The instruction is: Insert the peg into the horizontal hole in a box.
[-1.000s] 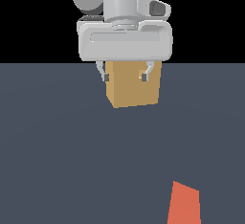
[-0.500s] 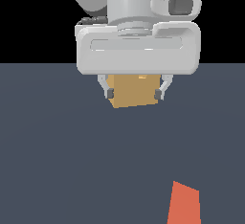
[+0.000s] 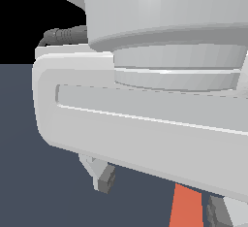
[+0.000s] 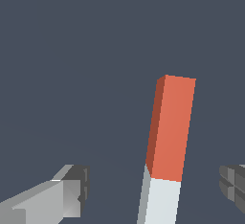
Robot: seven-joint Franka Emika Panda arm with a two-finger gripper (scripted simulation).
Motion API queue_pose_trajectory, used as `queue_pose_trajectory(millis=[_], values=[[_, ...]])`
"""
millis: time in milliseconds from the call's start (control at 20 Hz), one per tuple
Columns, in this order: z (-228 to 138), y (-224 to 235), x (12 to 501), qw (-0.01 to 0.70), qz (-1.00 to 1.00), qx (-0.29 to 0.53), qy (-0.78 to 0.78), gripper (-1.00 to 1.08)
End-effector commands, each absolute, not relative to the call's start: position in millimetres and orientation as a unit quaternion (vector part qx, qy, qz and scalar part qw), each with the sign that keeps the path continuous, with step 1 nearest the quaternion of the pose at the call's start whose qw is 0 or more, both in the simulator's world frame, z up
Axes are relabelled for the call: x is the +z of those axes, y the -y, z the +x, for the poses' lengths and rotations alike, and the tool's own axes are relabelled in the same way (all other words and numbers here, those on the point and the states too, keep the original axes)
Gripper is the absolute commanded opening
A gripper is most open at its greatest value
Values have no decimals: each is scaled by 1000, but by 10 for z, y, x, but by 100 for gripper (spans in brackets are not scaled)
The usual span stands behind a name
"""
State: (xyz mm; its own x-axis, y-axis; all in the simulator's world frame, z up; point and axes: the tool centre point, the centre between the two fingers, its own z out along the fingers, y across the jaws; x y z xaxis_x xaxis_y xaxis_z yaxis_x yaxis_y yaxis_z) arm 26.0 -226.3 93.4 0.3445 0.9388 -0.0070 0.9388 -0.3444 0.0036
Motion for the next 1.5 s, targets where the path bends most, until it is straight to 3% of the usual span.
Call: queue_pose_trajectory(millis=[0, 500, 1050, 1450], values=[[235, 2574, 836, 3, 833, -1, -553, 100], [136, 3173, 648, 0, 859, 0, -512, 100], [139, 3154, 618, 0, 858, 0, -514, 100], [130, 3137, 236, 0, 858, 0, -514, 100]])
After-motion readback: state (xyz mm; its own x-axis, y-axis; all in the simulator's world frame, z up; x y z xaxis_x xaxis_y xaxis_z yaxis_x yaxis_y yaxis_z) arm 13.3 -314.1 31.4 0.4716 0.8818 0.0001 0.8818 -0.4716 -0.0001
